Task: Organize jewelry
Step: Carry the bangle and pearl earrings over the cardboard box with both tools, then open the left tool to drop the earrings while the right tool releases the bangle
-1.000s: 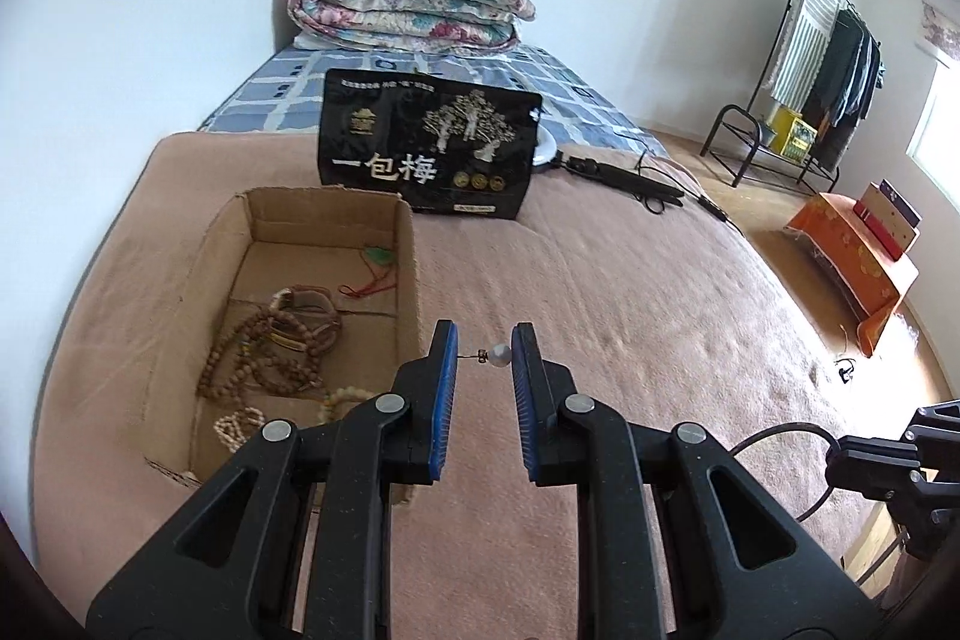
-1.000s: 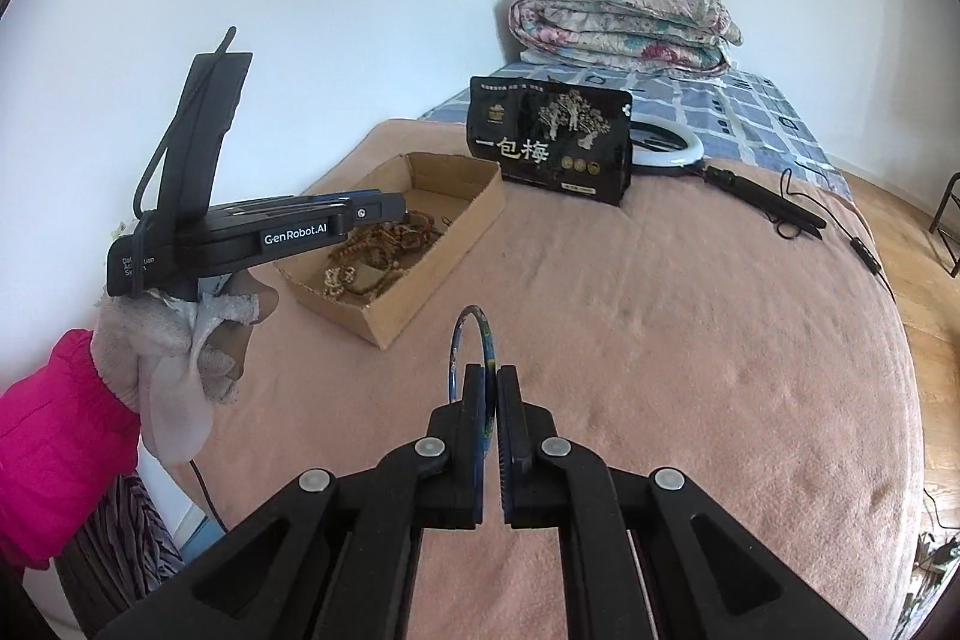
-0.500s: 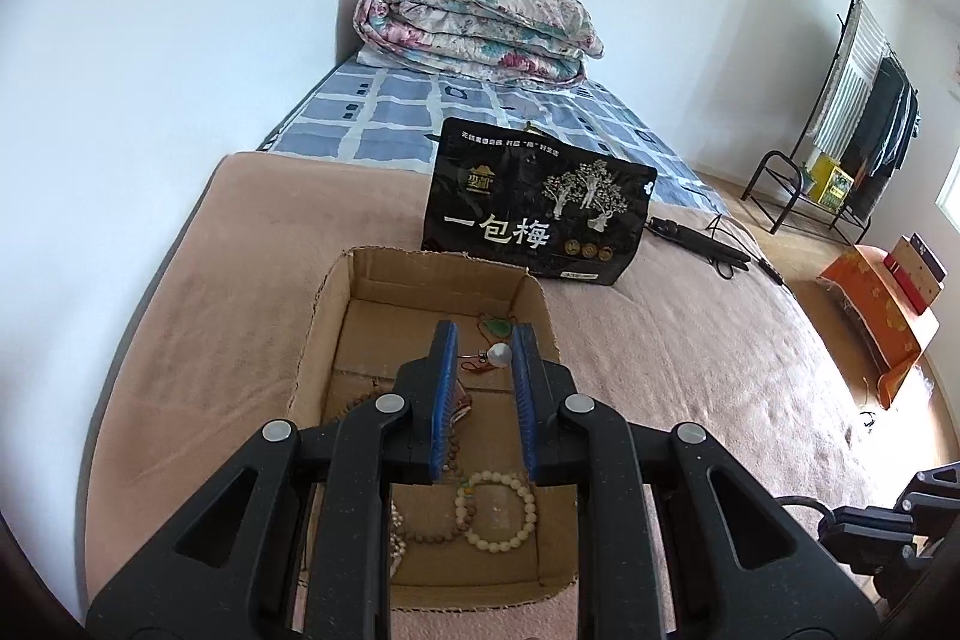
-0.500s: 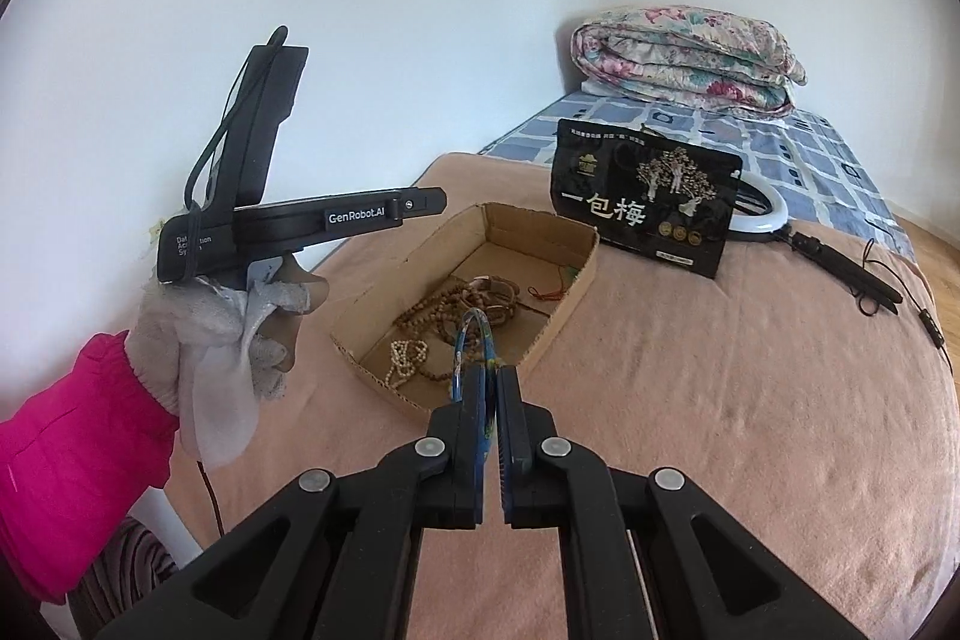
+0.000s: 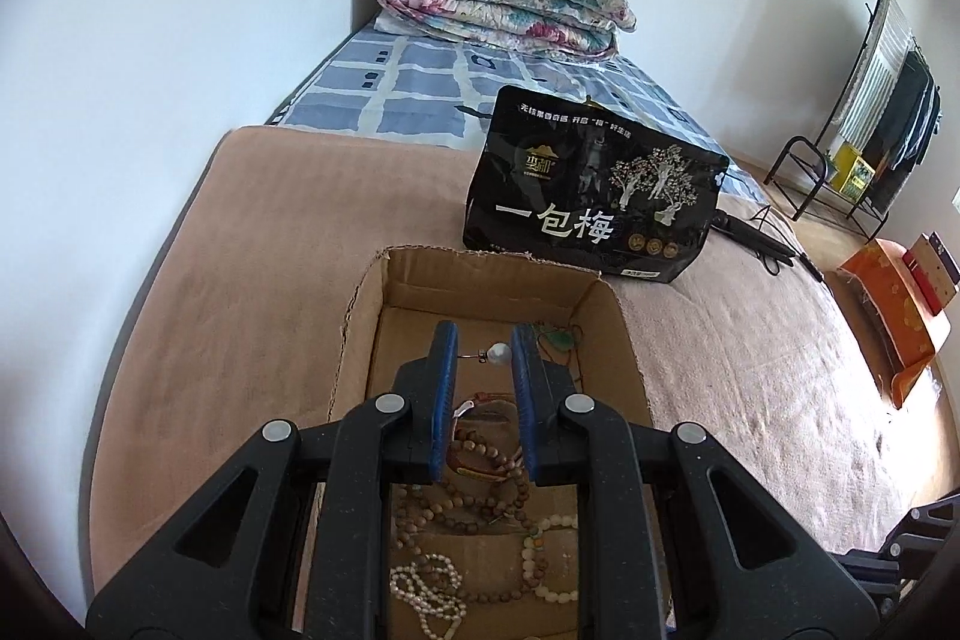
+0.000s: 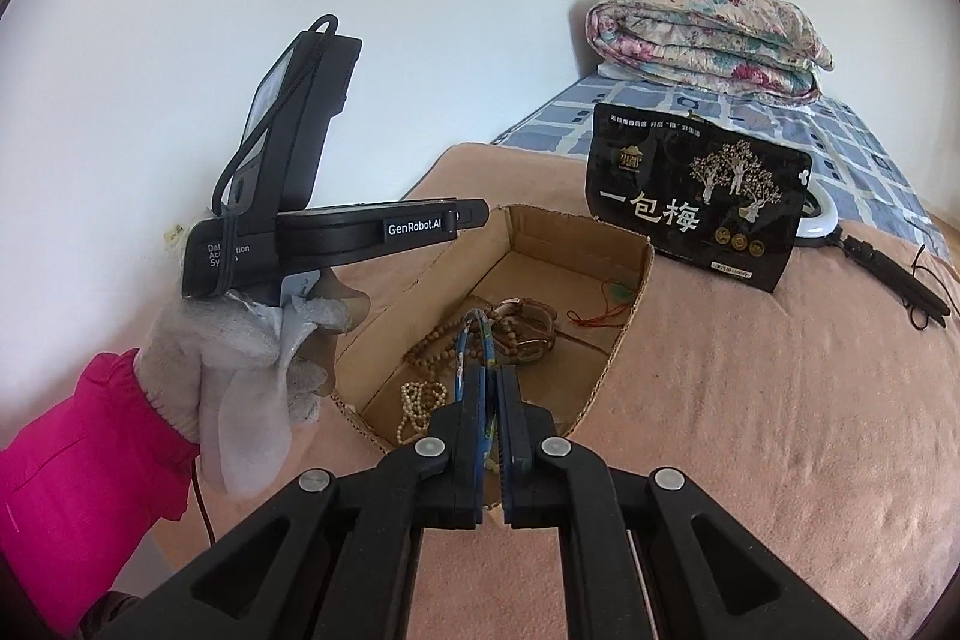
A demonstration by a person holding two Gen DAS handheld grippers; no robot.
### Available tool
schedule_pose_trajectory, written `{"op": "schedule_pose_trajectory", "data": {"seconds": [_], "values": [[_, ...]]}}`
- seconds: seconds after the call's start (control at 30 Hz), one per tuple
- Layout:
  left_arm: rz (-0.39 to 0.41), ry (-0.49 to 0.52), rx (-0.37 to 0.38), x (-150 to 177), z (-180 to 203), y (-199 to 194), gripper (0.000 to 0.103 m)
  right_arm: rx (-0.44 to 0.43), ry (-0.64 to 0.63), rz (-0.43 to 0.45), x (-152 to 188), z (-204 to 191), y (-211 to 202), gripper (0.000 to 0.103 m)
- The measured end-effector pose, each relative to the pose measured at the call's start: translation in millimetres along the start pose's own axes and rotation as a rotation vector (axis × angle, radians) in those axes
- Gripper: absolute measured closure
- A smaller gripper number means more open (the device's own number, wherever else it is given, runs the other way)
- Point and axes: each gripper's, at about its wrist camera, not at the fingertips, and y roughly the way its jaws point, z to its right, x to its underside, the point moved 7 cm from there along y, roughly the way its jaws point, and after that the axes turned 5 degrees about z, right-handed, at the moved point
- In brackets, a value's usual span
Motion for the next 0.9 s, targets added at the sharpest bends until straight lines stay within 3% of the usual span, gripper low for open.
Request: {"op": "schedule_pose_trajectory", "data": {"seconds": [0.57,0.6,0.63,0.67,0.7,0.8,0.9], "values": [[-0.035,0.010,-0.051,-4,0,36,0.086,-0.038,0.065,-0.057,6,6,35,0.099],[-0.040,0.003,-0.047,-4,0,36,0.080,-0.038,0.067,-0.053,5,6,35,0.095],[-0.038,-0.004,-0.048,-4,-1,36,0.061,-0.037,0.067,-0.050,5,6,35,0.089],[-0.028,-0.010,-0.055,-5,-2,35,0.050,-0.035,0.066,-0.045,4,6,35,0.071],[-0.013,-0.017,-0.064,-6,-4,32,0.035,-0.027,0.064,-0.035,3,6,33,0.063],[0.005,-0.034,-0.077,-8,-8,27,0.031,-0.021,0.050,-0.035,2,4,31,0.061],[0.003,-0.026,-0.082,-8,-9,23,0.031,-0.004,0.039,-0.025,2,2,28,0.033]]}}
